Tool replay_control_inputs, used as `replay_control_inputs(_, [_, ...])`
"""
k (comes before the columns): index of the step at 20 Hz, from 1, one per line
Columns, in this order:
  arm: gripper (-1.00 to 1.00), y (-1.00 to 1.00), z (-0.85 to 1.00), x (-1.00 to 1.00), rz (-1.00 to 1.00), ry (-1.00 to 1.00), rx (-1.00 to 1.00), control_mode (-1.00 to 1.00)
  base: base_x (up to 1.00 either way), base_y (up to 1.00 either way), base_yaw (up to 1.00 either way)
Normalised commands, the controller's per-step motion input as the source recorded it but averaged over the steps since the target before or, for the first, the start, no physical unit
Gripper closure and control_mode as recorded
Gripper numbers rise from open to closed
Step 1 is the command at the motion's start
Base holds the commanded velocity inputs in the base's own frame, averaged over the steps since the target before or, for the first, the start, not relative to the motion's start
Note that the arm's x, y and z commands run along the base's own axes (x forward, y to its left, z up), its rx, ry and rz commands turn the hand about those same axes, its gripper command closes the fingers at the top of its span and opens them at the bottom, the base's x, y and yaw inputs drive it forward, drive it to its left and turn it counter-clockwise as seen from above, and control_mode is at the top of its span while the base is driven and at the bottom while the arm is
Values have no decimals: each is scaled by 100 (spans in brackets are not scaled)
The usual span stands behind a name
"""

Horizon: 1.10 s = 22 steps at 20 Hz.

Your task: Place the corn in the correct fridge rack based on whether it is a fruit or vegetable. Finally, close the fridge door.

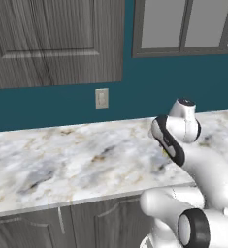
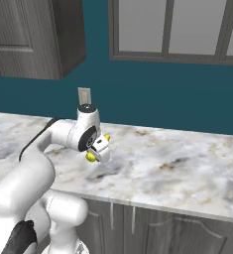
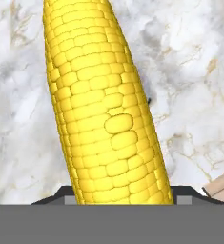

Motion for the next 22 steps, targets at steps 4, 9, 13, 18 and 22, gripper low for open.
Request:
replay_control_inputs(4, [100,43,100,-85,7,-10,0,-100,0,0,0])
replay_control_inputs(9, [100,21,82,-17,2,-6,-1,-100,0,0,0])
replay_control_inputs(13, [100,0,12,-3,0,-1,0,-100,0,0,0])
replay_control_inputs(18, [100,0,0,0,0,0,0,100,-60,0,0])
replay_control_inputs(22, [100,0,0,0,0,0,0,100,-61,0,0])
